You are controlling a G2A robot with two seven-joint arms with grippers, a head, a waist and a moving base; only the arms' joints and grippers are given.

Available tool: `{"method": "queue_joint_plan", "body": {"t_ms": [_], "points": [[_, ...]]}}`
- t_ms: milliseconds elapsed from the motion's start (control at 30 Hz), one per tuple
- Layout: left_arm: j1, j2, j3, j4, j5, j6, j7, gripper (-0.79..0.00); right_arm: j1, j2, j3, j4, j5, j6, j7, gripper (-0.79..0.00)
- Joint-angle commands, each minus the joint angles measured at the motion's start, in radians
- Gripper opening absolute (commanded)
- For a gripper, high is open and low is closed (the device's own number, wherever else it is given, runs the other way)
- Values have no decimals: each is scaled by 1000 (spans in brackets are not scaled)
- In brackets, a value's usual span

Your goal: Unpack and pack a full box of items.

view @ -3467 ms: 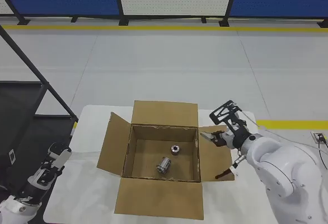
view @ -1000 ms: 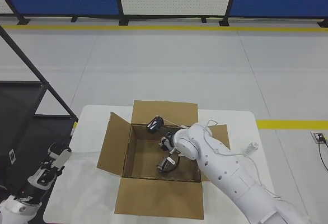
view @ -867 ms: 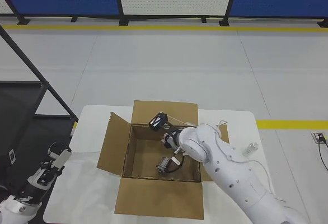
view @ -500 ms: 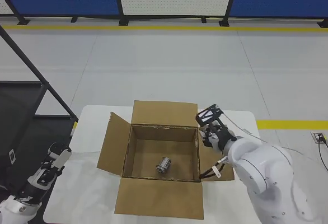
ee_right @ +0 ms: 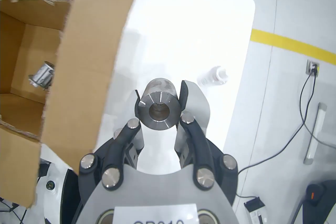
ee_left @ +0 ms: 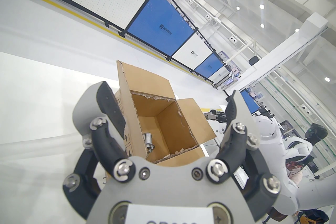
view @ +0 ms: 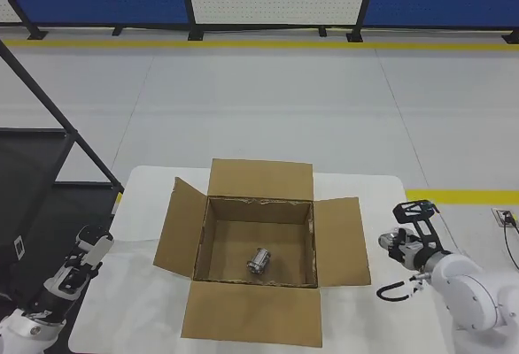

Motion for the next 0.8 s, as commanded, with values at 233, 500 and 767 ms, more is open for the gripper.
{"method": "queue_joint_plan", "body": {"t_ms": [233,500,767], "points": [[0,0,0,0,0,0,0,0,18,14,14,205,-33,26,8,-785],[0,0,0,0,0,0,0,0,77,19,-40,363,-65,28,-26,-785],[0,0,0,0,0,0,0,0,129,27,-66,480,-70,6,-41,-785]]}}
